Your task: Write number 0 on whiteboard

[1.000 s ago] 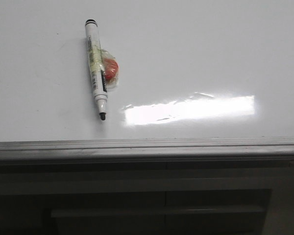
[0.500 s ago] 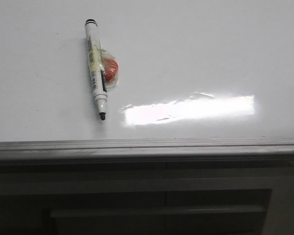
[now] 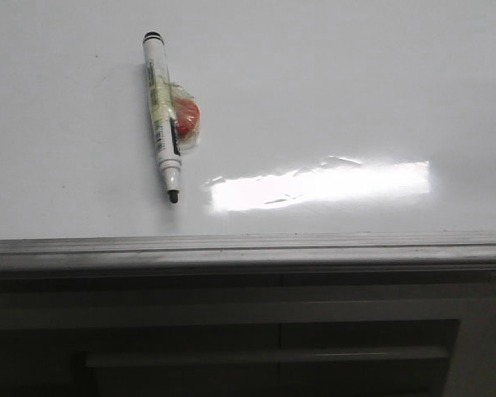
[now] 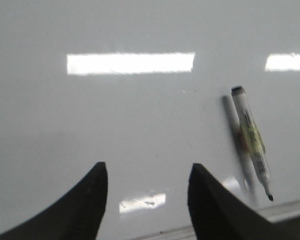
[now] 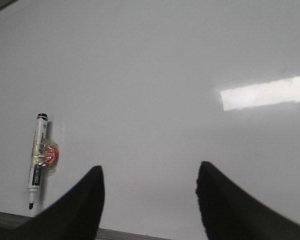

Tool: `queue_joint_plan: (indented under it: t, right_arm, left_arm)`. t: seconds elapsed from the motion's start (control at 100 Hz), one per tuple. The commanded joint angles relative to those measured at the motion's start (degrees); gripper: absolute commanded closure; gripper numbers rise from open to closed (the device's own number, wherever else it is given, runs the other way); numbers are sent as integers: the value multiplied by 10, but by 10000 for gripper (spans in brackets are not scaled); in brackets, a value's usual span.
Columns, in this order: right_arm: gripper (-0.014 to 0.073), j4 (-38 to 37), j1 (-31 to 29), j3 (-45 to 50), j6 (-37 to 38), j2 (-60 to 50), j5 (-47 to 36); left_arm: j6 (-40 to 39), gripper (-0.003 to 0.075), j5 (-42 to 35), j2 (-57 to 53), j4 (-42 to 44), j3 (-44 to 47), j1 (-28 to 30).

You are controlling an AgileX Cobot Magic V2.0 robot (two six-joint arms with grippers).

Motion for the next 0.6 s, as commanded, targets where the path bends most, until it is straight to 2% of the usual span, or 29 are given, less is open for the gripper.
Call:
queue_joint_plan:
  t: [0.0, 0.1, 0.3, 0.37, 0.48, 0.59]
  right_arm:
    - [169, -9, 1, -23, -7, 50, -40]
    - [170, -9, 1, -24, -7, 96, -51]
    - [170, -9, 1, -24, -7, 133, -59]
    - [170, -16, 1, -24, -7, 133, -59]
    - [170, -17, 1, -24, -7, 133, -59]
    - [170, -17, 1, -24, -7, 133, -59]
  left_arm:
    - [72, 284, 33, 98, -71, -69, -5]
    - [89, 295, 42, 175, -132, -106, -35]
    - [61, 369, 36, 306, -120, -163, -162]
    - [3, 371, 8, 341, -80, -179, -218]
    - [-153, 371, -33, 392, 55, -206, -295]
    - [-230, 371, -48, 437, 99, -219, -335]
